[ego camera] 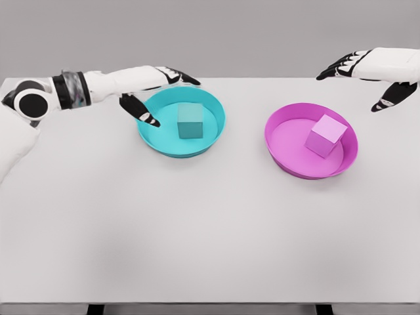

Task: Place the blocks in the corresponding plates according to their colors

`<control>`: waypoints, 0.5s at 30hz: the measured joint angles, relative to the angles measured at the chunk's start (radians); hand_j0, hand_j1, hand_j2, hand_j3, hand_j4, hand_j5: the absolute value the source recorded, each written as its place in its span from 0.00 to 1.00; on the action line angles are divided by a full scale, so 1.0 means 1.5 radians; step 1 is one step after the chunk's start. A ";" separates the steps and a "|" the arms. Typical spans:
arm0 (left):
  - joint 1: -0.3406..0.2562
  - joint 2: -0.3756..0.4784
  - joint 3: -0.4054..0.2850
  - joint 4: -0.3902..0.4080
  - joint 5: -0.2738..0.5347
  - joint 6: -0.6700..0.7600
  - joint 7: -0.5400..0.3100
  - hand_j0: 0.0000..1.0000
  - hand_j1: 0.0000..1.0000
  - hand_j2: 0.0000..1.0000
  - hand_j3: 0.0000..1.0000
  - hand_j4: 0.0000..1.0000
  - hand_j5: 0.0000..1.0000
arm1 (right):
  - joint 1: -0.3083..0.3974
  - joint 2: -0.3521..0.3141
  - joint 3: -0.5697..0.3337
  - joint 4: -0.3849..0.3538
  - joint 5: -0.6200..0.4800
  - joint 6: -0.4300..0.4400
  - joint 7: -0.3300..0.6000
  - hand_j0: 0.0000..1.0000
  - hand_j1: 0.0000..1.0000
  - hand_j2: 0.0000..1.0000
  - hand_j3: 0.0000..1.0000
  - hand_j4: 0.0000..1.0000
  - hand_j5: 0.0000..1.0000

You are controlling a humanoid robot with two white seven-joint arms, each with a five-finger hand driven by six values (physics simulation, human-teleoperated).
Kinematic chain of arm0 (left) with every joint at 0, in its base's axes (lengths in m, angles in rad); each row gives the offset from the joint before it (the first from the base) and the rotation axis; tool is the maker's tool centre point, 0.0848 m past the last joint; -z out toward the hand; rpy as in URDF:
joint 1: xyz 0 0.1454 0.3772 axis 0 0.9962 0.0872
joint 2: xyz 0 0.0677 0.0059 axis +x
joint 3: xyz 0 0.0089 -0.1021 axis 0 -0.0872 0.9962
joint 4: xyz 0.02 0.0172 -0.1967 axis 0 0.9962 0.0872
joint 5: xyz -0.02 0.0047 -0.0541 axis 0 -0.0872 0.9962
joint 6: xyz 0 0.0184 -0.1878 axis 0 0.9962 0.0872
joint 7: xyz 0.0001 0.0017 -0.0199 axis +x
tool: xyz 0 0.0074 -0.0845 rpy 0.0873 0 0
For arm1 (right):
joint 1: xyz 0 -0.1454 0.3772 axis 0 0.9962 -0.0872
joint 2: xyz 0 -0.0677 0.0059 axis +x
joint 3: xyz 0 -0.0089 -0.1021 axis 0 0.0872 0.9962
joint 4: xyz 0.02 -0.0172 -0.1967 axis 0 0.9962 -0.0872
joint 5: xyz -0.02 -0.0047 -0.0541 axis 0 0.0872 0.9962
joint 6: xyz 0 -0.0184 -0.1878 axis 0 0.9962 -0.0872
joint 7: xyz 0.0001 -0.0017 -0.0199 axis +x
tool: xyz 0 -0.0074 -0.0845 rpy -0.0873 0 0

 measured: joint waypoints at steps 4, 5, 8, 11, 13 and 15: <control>0.079 0.102 0.033 -0.123 0.085 0.000 0.000 1.00 1.00 1.00 1.00 1.00 1.00 | 0.000 0.001 0.000 0.000 0.000 0.000 0.000 1.00 1.00 1.00 1.00 1.00 1.00; 0.100 0.134 0.036 -0.157 0.113 0.000 0.000 1.00 1.00 1.00 1.00 1.00 1.00 | -0.001 0.001 -0.001 0.000 0.000 0.000 0.000 1.00 1.00 1.00 1.00 1.00 1.00; 0.172 0.234 0.041 -0.245 0.185 0.000 0.000 1.00 1.00 1.00 1.00 1.00 1.00 | 0.000 0.001 -0.001 0.000 0.000 0.000 0.000 1.00 1.00 1.00 1.00 1.00 1.00; 0.199 0.305 0.043 -0.289 0.228 0.000 0.000 1.00 1.00 1.00 1.00 1.00 1.00 | 0.000 0.001 -0.001 0.000 -0.001 0.000 0.000 1.00 1.00 1.00 1.00 1.00 1.00; 0.207 0.328 0.044 -0.302 0.241 0.001 0.000 1.00 1.00 1.00 1.00 1.00 1.00 | -0.001 0.002 -0.001 0.000 -0.001 0.000 0.000 1.00 1.00 1.00 1.00 1.00 1.00; 0.207 0.339 0.044 -0.308 0.248 0.001 0.000 1.00 1.00 1.00 1.00 1.00 1.00 | -0.001 0.003 -0.002 0.000 -0.001 0.000 0.000 1.00 1.00 1.00 1.00 1.00 1.00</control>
